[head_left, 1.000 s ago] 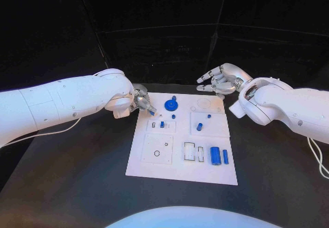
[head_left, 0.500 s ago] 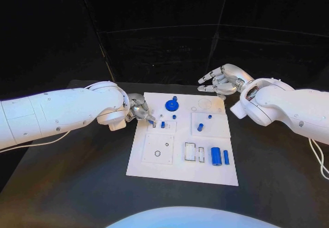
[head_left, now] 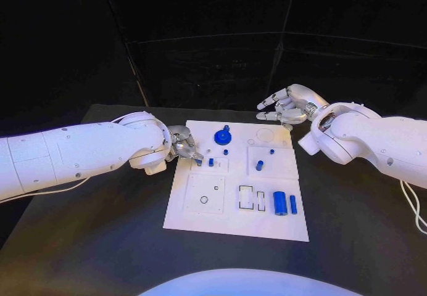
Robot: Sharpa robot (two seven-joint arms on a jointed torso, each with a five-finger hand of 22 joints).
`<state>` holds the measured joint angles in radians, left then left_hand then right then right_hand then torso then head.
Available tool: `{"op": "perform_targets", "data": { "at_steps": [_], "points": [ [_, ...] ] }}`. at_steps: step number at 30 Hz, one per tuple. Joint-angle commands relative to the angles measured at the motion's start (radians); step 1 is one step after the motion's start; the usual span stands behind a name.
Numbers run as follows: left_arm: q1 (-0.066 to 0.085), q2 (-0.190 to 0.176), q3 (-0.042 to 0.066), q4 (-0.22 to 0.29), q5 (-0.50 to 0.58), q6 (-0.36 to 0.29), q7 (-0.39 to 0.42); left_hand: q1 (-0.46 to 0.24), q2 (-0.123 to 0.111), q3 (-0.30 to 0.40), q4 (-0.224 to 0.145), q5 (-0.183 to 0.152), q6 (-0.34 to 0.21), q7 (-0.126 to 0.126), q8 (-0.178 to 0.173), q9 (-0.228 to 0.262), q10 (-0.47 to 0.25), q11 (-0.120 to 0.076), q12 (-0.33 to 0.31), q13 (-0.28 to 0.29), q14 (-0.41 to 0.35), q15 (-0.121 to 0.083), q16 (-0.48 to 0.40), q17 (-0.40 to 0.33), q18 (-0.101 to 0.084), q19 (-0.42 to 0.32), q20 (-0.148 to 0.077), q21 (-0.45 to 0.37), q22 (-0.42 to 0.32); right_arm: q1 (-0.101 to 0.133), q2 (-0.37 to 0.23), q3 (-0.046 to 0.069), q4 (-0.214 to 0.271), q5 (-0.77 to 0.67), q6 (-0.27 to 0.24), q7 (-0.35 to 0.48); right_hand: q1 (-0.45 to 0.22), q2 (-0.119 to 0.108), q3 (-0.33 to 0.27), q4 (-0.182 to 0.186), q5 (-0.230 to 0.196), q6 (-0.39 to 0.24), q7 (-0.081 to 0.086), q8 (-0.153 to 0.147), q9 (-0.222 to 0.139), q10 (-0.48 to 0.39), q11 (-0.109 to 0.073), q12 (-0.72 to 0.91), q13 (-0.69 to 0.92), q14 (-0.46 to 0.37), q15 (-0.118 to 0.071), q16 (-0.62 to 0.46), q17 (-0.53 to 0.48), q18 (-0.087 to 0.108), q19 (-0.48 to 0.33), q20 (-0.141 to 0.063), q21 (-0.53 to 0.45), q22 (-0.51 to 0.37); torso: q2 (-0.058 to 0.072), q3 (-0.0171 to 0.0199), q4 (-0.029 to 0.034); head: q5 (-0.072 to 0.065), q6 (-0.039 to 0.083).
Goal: Assemble the parts on the task board
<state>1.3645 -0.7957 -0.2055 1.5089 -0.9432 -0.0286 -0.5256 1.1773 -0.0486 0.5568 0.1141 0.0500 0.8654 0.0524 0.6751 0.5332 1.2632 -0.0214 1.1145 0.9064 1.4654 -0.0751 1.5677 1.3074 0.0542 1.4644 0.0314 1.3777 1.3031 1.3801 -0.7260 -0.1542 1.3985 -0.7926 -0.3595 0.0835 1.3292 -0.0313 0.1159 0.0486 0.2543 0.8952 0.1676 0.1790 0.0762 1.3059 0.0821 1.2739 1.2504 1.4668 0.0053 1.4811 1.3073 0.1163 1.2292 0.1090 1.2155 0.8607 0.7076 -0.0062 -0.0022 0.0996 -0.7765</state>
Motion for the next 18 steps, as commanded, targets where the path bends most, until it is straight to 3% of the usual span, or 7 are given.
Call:
{"op": "perform_targets", "data": {
  "at_steps": [1,18],
  "points": [
    [-0.003,0.006,0.000,-0.003,-0.029,-0.001,-0.011,-0.002,0.009,0.138,-0.132,0.003,0.007,0.000,0.006,0.001,0.010,0.000,0.003,0.002,0.105,-0.005,0.003,0.263,0.002,0.015,-0.003,0.006,0.000,0.001,0.000,0.000,0.002,-0.001,0.006,0.007,0.002,0.006,-0.005,0.001,0.004,0.004,-0.004,0.004,-0.001,0.002,-0.006,0.000,0.000,0.061,-0.007,-0.004,0.079,0.011,-0.002,-0.003,-0.004,-0.002,0.001,0.0001,0.0004,-0.001,-0.001],
    [-0.010,0.014,0.000,-0.008,-0.058,0.025,-0.037,-0.003,0.008,0.141,-0.133,0.004,0.007,0.001,0.006,0.001,0.012,0.000,0.004,0.003,0.105,-0.005,0.003,0.263,0.002,0.016,-0.003,0.007,0.002,0.001,-0.001,0.000,0.003,-0.001,0.003,0.007,0.002,0.006,-0.005,0.001,0.004,0.004,-0.004,0.004,-0.001,0.002,-0.006,0.000,0.000,0.061,-0.007,-0.004,0.079,0.011,-0.002,-0.003,-0.004,-0.002,0.001,0.0002,0.0009,-0.004,-0.004]
  ]
}}
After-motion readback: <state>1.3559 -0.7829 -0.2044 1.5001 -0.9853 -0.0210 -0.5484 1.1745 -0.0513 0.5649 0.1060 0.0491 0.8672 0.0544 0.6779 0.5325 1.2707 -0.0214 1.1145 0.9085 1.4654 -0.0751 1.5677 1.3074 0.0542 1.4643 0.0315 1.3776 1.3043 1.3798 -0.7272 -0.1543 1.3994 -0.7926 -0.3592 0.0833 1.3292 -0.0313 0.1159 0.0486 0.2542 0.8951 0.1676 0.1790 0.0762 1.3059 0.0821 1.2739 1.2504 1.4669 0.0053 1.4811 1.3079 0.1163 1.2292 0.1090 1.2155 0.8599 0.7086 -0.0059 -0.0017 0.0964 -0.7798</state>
